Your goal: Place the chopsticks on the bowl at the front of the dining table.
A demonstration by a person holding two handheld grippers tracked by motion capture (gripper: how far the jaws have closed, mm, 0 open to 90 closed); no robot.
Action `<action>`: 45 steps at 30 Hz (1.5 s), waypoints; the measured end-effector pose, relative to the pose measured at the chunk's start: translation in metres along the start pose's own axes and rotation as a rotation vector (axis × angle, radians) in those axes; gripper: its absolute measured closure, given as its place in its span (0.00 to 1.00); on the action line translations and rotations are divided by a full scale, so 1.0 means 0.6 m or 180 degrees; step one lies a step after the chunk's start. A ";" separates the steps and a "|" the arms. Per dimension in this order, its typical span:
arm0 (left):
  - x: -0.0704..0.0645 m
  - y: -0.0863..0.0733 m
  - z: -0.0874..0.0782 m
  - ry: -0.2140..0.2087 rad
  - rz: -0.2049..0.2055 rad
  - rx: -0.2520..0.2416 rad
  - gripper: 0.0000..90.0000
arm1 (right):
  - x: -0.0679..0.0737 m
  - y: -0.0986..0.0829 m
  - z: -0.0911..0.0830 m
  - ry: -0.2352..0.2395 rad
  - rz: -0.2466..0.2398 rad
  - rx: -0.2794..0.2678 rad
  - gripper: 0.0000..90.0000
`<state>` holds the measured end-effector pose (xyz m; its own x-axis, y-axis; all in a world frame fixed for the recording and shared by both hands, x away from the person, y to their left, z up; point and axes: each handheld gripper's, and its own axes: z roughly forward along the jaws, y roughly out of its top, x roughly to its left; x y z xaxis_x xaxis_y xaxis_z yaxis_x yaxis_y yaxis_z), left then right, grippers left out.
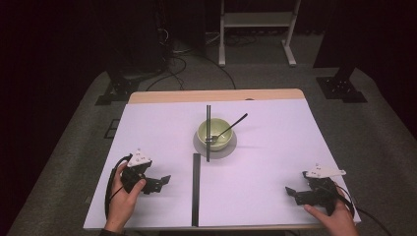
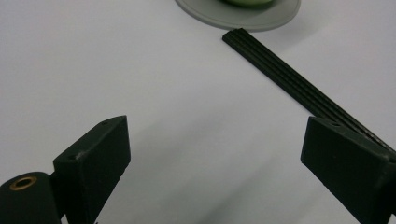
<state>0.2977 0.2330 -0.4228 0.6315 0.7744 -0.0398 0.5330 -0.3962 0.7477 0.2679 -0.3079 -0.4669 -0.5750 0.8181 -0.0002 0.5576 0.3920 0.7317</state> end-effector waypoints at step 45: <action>0.034 -0.078 0.000 0.0278 -0.0018 0.0176 0.08 | 0.000 0.000 0.000 -0.0001 -0.0001 0.0002 0.12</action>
<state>0.2856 0.2671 -0.4586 0.5781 0.8158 0.0158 0.5683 -0.4165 0.7097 0.2679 -0.3079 -0.4668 -0.5750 0.8181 -0.0004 0.5578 0.3924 0.7314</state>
